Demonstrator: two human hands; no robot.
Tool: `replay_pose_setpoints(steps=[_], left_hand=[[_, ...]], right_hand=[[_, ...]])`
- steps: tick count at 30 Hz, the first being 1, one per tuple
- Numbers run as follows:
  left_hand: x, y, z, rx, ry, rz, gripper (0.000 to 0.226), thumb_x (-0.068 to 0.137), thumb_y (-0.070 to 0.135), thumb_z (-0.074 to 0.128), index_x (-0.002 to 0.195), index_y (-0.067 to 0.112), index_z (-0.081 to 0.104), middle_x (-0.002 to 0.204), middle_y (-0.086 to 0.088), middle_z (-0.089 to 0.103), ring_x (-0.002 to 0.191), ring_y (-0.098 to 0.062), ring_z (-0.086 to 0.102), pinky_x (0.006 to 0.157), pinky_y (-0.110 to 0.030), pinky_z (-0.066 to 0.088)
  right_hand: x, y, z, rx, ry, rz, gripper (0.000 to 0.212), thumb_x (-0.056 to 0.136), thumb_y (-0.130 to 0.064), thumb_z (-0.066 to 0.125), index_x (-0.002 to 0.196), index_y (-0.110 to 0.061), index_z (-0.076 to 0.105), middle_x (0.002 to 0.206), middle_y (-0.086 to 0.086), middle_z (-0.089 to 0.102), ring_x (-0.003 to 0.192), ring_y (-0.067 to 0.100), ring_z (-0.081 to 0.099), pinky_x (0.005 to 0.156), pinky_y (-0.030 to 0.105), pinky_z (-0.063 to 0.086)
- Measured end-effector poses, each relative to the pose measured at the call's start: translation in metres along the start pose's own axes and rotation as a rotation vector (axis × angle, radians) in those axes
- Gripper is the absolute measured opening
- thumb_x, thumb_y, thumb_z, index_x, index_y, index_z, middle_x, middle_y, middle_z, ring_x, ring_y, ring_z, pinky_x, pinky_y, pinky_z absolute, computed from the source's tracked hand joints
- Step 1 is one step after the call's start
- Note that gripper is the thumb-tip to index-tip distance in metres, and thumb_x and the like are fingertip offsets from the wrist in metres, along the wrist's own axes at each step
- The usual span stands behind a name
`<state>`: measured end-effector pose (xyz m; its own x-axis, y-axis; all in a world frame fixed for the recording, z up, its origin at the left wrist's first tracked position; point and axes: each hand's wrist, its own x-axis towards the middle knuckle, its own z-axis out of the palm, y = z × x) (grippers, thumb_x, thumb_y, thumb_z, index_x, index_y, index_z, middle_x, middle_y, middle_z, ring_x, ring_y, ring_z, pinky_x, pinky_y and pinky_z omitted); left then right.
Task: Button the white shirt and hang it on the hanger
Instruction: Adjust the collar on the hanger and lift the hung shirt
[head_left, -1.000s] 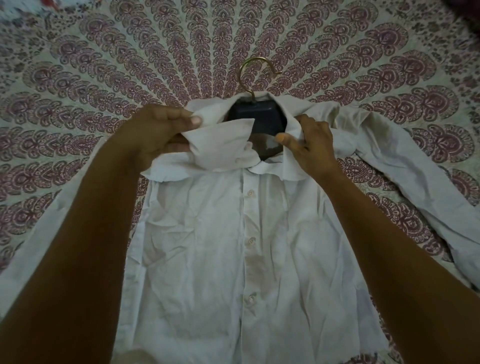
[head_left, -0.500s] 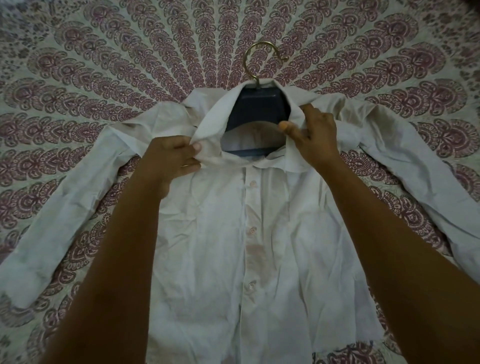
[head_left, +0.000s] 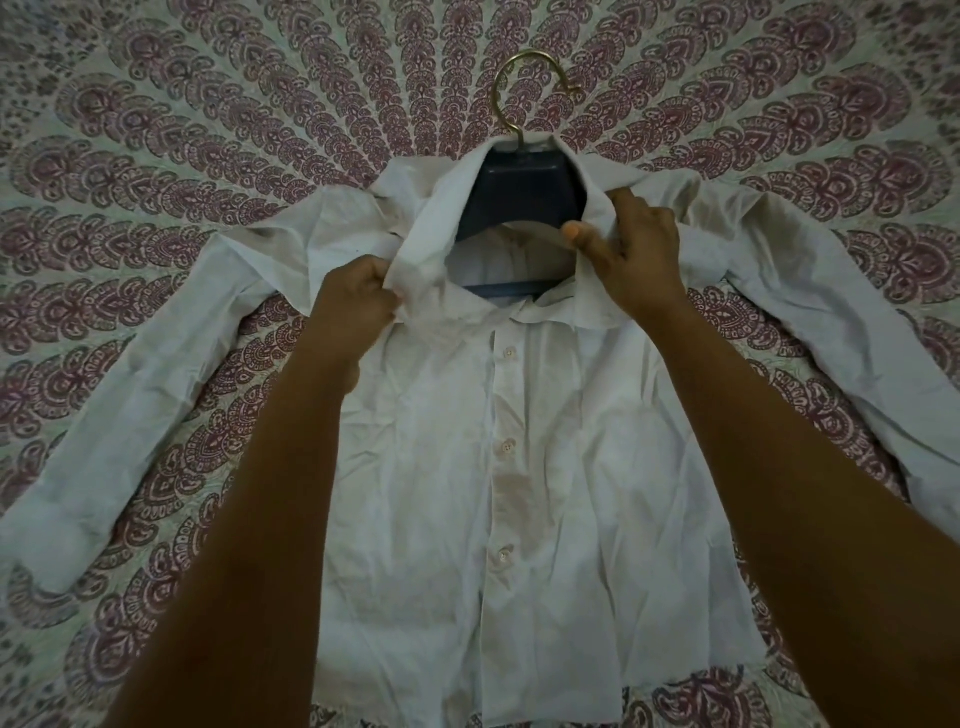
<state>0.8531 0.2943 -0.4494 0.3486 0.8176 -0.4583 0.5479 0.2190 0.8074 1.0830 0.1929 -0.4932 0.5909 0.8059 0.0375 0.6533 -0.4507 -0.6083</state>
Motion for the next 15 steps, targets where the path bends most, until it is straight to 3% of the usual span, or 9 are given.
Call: replay_pose_setpoints(steps=[4, 7, 9, 11, 12, 15], left_hand=[[-0.007, -0.004, 0.014, -0.422, -0.078, -0.052, 0.026, 0.092, -0.005, 0.038, 0.1, 0.01, 0.058, 0.093, -0.003, 0.063, 0.087, -0.015, 0.061, 0.083, -0.027, 0.052], [-0.01, -0.007, 0.016, -0.807, -0.164, -0.063, 0.031, 0.09, -0.008, 0.034, 0.093, 0.009, 0.059, 0.092, -0.006, 0.062, 0.087, -0.015, 0.061, 0.087, -0.029, 0.051], [-0.008, -0.008, 0.017, -0.63, -0.107, -0.075, 0.029, 0.085, -0.009, 0.037, 0.087, 0.011, 0.058, 0.086, -0.004, 0.058, 0.083, -0.016, 0.057, 0.078, -0.027, 0.051], [-0.005, -0.014, 0.024, -0.155, -0.005, -0.11, 0.028, 0.082, -0.006, 0.046, 0.099, 0.011, 0.06, 0.092, -0.004, 0.06, 0.087, -0.019, 0.056, 0.072, -0.025, 0.048], [-0.007, -0.019, 0.029, -0.041, 0.01, -0.138, 0.033, 0.082, -0.004, 0.049, 0.11, 0.01, 0.06, 0.099, -0.005, 0.061, 0.091, -0.02, 0.056, 0.072, -0.024, 0.048], [-0.011, -0.033, 0.036, -0.195, 0.048, -0.208, 0.041, 0.088, 0.0, 0.049, 0.127, 0.011, 0.053, 0.114, -0.006, 0.06, 0.102, -0.021, 0.058, 0.08, -0.027, 0.05]], right_hand=[[0.001, 0.0, 0.0, -0.011, 0.001, -0.009, 0.087, 0.069, -0.072, 0.027, 0.114, -0.002, 0.053, 0.098, 0.023, 0.06, 0.099, 0.037, 0.049, 0.082, 0.037, 0.032], [0.0, 0.002, 0.0, -0.011, 0.0, -0.004, 0.086, 0.069, -0.071, 0.028, 0.113, -0.002, 0.053, 0.1, 0.023, 0.06, 0.101, 0.037, 0.048, 0.082, 0.037, 0.033], [0.0, 0.003, 0.002, -0.001, -0.002, -0.003, 0.086, 0.069, -0.071, 0.028, 0.115, -0.003, 0.053, 0.102, 0.023, 0.059, 0.103, 0.037, 0.048, 0.082, 0.038, 0.033], [0.002, 0.004, 0.003, 0.001, -0.005, -0.001, 0.086, 0.069, -0.072, 0.028, 0.119, -0.005, 0.052, 0.104, 0.022, 0.059, 0.106, 0.037, 0.046, 0.083, 0.037, 0.033], [0.002, 0.004, 0.003, 0.002, -0.007, 0.002, 0.087, 0.069, -0.072, 0.027, 0.121, -0.007, 0.051, 0.105, 0.021, 0.059, 0.106, 0.037, 0.046, 0.083, 0.037, 0.033], [0.003, 0.005, 0.002, -0.007, 0.0, 0.002, 0.088, 0.068, -0.073, 0.026, 0.121, -0.007, 0.051, 0.105, 0.021, 0.059, 0.107, 0.038, 0.046, 0.084, 0.037, 0.033]])
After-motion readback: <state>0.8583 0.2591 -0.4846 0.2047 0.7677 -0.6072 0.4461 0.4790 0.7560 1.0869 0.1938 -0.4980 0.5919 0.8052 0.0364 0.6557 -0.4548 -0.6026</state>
